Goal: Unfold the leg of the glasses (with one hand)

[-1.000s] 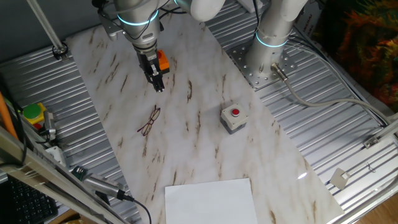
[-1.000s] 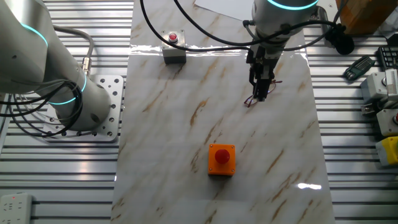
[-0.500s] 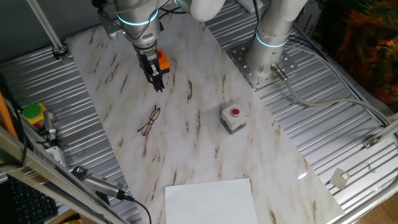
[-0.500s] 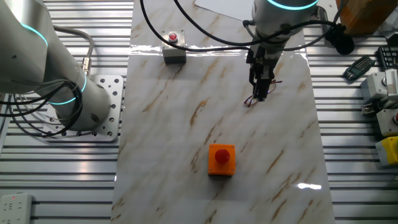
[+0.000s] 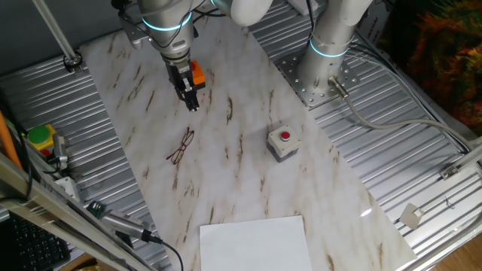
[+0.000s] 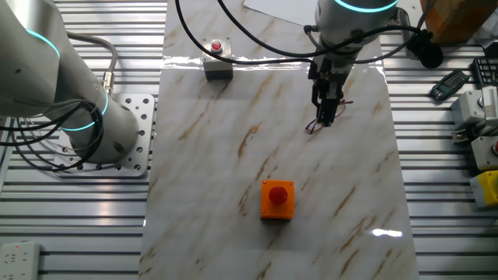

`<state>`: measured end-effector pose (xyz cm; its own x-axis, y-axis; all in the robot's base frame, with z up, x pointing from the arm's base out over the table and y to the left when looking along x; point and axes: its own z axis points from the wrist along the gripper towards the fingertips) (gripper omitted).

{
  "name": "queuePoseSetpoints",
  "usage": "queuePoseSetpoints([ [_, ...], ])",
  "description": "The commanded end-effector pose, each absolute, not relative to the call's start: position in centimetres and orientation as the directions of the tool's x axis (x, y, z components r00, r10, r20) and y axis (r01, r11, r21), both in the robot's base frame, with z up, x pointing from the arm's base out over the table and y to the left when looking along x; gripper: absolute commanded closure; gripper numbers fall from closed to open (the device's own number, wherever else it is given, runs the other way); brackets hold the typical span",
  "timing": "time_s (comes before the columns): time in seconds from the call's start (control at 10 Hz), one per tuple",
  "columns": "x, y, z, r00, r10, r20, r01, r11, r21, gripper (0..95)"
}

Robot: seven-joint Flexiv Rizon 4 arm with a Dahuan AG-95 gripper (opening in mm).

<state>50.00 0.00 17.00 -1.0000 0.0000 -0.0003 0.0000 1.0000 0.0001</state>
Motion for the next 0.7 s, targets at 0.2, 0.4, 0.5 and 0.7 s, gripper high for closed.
queuePoseSetpoints([
  [0.2,49.92,0.07,17.17,-0.998,-0.002,-0.070,-0.004,1.000,0.025,95.0],
  [0.4,49.83,0.17,17.38,-0.998,-0.004,-0.068,-0.005,1.000,0.015,95.0],
  [0.5,49.84,0.17,17.38,-0.998,-0.004,-0.070,-0.004,1.000,0.013,95.0],
  [0.7,49.84,0.17,17.38,-0.998,-0.004,-0.069,-0.004,1.000,0.008,95.0],
])
